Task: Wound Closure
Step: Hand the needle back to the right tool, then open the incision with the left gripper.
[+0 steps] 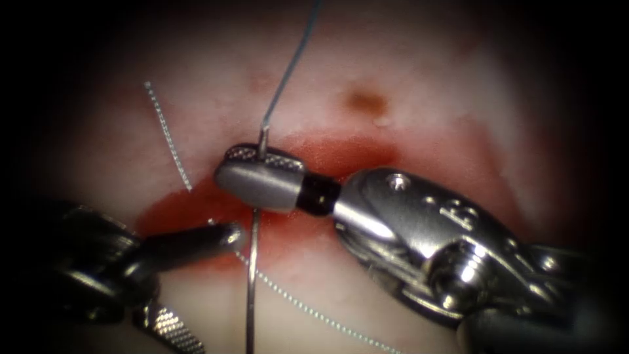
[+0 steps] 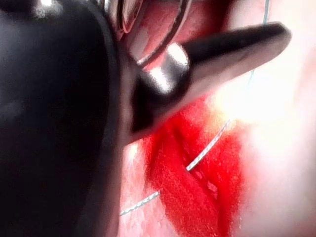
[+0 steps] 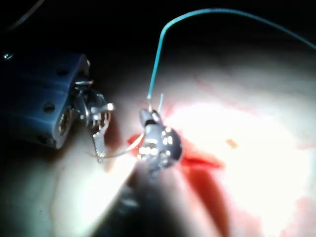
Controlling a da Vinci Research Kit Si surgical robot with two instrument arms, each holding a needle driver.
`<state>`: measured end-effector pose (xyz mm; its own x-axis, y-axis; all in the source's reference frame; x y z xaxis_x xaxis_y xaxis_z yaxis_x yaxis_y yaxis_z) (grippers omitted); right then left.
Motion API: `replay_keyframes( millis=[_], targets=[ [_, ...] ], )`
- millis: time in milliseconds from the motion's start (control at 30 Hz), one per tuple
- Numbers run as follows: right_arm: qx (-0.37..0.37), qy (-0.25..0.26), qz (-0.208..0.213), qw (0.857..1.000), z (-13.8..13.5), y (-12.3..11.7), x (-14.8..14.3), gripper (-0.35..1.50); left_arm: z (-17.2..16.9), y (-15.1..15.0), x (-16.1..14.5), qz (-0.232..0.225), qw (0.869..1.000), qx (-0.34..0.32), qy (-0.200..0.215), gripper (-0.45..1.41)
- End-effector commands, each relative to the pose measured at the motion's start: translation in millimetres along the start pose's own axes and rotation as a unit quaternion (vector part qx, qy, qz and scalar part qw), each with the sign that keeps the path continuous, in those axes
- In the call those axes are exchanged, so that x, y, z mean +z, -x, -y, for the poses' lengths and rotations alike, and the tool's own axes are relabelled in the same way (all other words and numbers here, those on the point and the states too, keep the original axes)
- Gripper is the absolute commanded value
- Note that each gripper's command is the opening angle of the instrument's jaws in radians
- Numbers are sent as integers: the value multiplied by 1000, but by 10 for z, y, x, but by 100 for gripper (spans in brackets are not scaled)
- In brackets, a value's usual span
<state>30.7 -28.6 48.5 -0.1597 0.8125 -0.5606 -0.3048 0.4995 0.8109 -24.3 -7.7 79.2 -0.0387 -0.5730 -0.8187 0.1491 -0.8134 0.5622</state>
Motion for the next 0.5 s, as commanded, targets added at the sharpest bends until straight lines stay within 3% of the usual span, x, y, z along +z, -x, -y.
replay_keyframes(
  millis=[33,100,133,200,267,333,400,433,500],
  targets=[
    [-6,-3,-2,1000,2,-7,10,-35,10,6,-2,2,1000,14,-2,130],
    [-12,-10,-2,1000,-1,-9,5,-35,9,11,-15,8,998,58,3,126],
    [-20,4,-17,1000,-7,-15,-3,-35,6,18,-29,15,991,133,15,59],
    [-25,1,-27,999,-11,-19,-7,-35,2,22,-37,18,986,161,28,-6],
    [-31,-2,-32,999,-13,-21,-10,-35,-2,25,-39,14,983,178,44,-10],
    [-54,-9,-41,998,-18,-24,-14,-35,-11,30,-38,25,954,281,106,5],
    [-66,-9,-44,997,-19,-24,-14,-35,-15,32,-34,35,936,322,138,15],
    [-96,-12,-52,994,-20,-23,-13,-35,-18,33,-29,52,915,370,153,10],
    [-120,-18,-67,990,-20,-23,-13,-35,-20,32,-25,76,891,420,156,4]
  ],
)
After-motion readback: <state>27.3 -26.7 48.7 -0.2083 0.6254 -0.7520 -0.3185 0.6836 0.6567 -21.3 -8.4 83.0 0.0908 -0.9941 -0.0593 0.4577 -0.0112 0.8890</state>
